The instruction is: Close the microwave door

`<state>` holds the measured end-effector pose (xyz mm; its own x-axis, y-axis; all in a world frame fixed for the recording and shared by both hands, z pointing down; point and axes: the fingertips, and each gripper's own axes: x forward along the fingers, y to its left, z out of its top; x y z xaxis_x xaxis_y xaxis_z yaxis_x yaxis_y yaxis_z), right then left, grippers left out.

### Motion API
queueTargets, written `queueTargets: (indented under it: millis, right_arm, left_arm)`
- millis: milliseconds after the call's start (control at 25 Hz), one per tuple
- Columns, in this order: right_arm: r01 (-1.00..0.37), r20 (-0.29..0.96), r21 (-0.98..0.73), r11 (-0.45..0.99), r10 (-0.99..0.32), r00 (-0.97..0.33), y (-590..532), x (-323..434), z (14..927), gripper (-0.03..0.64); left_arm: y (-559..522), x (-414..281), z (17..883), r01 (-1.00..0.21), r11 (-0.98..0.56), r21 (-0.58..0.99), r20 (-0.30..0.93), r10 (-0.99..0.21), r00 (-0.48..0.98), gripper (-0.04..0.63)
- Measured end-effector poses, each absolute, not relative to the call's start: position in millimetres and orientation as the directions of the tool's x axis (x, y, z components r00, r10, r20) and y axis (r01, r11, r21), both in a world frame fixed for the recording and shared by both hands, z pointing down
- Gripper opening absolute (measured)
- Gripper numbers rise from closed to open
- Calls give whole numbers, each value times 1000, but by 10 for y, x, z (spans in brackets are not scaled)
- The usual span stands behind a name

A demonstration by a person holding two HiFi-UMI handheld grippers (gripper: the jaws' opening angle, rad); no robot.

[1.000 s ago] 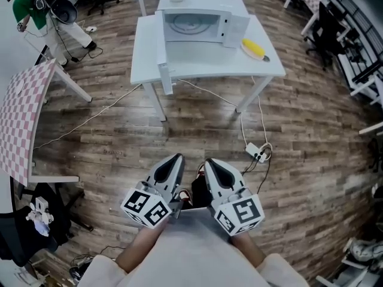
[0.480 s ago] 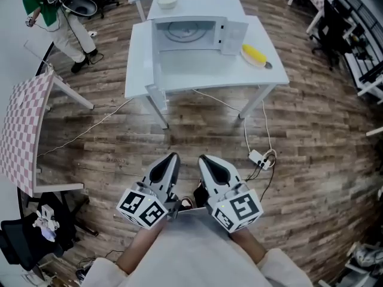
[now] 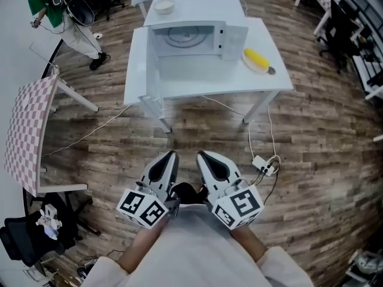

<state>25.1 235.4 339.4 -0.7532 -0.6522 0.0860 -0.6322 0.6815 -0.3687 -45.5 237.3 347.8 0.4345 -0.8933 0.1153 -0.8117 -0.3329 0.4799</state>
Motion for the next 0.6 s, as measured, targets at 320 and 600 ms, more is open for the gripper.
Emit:
queueTargets:
  millis: [320,600]
  right_arm:
    - [-599,78,-425,678,-632,-771,2209,305,3474,23]
    - [-576,77,-437,691,-610,-789,1964,236,3531,23]
  left_arm:
    - [2158,-494,3458,-830,-297,472,133,-906,401,18]
    - [1933,-645,3584,-836,-260,483,146,-918,369,18]
